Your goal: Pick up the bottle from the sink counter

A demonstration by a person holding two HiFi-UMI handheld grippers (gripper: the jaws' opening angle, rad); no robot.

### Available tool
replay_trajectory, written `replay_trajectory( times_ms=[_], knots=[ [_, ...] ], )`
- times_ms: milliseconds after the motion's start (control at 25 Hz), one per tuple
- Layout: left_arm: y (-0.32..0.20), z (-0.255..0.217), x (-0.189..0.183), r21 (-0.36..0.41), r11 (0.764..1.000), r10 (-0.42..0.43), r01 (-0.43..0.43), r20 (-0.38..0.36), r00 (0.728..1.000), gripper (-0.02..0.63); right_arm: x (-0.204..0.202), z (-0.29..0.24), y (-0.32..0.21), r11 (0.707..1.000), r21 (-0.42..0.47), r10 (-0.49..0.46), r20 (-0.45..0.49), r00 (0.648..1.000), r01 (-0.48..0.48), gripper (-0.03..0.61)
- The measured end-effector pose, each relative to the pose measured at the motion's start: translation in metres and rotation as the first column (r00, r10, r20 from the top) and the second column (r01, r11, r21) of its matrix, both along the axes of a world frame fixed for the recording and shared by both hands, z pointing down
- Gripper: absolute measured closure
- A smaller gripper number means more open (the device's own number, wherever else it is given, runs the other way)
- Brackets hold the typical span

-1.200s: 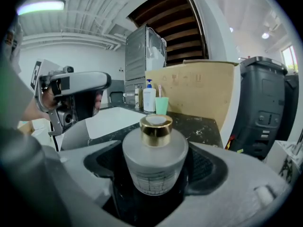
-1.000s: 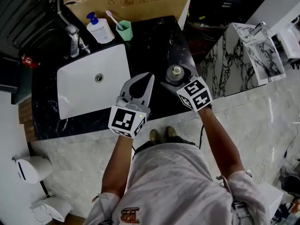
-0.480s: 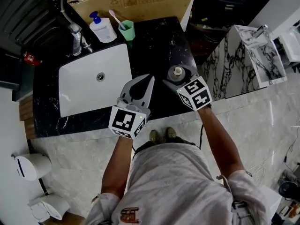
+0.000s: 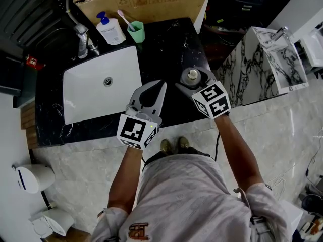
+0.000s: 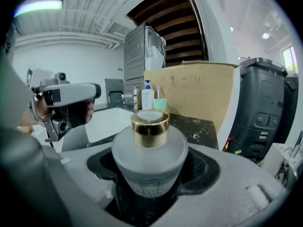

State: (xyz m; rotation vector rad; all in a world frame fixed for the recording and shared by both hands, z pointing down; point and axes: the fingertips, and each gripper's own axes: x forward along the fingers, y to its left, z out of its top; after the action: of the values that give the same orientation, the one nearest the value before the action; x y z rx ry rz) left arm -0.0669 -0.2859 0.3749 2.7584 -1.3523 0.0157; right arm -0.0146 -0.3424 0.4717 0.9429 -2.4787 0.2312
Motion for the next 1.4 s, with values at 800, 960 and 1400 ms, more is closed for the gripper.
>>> replay_trajectory(
  times_ms=[800, 960, 1400],
  knots=[
    [0.017, -0.039, 0.014, 0.081, 0.996, 0.029, -0.028, -0.016, 0.999, 0.614, 0.012, -0.098, 0.035, 0.991, 0.137, -0.015, 0.111, 0.994, 0.0, 0.242],
    [0.019, -0.046, 0.017, 0.093, 0.995, 0.029, -0.027, -0.022, 0.999, 0.614, 0.013, -0.113, 0.041, 0.984, 0.176, -0.018, 0.121, 0.992, -0.003, 0.242],
    [0.026, -0.054, 0.017, 0.099, 0.995, 0.024, -0.021, -0.027, 0.999, 0.614, 0.012, -0.126, 0.054, 0.978, 0.208, -0.03, 0.129, 0.991, 0.003, 0.242]
  ],
)
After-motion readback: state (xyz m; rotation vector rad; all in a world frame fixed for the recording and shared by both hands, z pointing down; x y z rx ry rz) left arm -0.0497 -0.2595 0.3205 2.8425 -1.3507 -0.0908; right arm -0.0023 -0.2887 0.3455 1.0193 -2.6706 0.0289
